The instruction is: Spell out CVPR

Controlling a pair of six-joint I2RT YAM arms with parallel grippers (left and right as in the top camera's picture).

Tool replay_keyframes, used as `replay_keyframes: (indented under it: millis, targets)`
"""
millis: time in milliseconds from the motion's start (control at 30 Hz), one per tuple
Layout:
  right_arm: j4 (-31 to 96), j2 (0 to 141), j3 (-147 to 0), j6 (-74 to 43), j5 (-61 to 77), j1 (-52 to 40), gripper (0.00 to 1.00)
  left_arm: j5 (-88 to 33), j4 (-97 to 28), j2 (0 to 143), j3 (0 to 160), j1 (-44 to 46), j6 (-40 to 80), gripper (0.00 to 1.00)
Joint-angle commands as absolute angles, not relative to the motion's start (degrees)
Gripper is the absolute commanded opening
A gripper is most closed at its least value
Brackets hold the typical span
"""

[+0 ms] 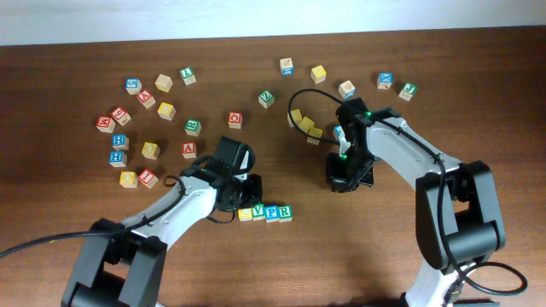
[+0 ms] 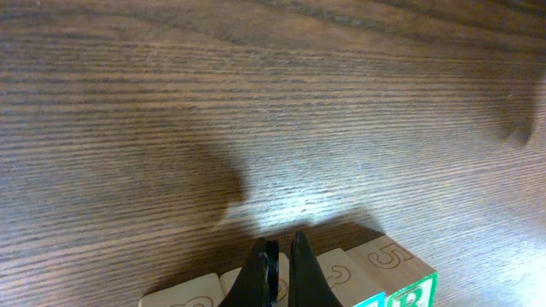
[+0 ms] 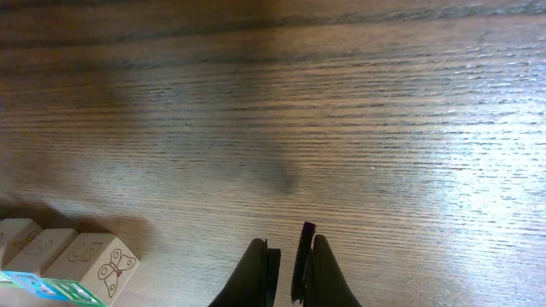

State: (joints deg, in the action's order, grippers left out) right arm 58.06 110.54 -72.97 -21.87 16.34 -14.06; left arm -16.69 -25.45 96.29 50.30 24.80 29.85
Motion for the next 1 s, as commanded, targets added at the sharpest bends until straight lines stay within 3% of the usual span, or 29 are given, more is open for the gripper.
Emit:
replay_keyframes:
  millis: [0, 133, 267, 433, 700, 967]
  targets:
    - [58.54, 109.97, -73.63, -21.21, 15.86, -14.22, 0.05, -17.58, -25.39, 96.75, 52.53, 23.99, 30.3, 0.0]
    - [59.11, 109.97, -72.79, -21.47, 15.86, -18.04, 0.04, -16.91, -32.49, 96.73, 59.57, 20.78, 28.16, 0.0]
    - [59.07, 109.97, -72.16, -24.91, 15.79, -24.97, 0.04, -13.15, -48.07, 96.73, 67.07, 16.08, 26.02, 0.0]
    - [59.02, 109.97, -72.05, -29.52, 15.92, -27.49, 0.04, -9.32, -62.74, 96.75, 66.17, 14.09, 26.06, 0.0]
    - [55.79, 110.04, -71.4, -31.86, 17.08, -31.22, 0.06, -14.33, -50.68, 96.79, 53.8, 14.63, 29.3, 0.0]
    - [51.53, 110.1, -68.03, -32.47, 19.14, -31.22, 0.06, -14.15, -48.42, 96.82, 53.1, 15.27, 29.3, 0.0]
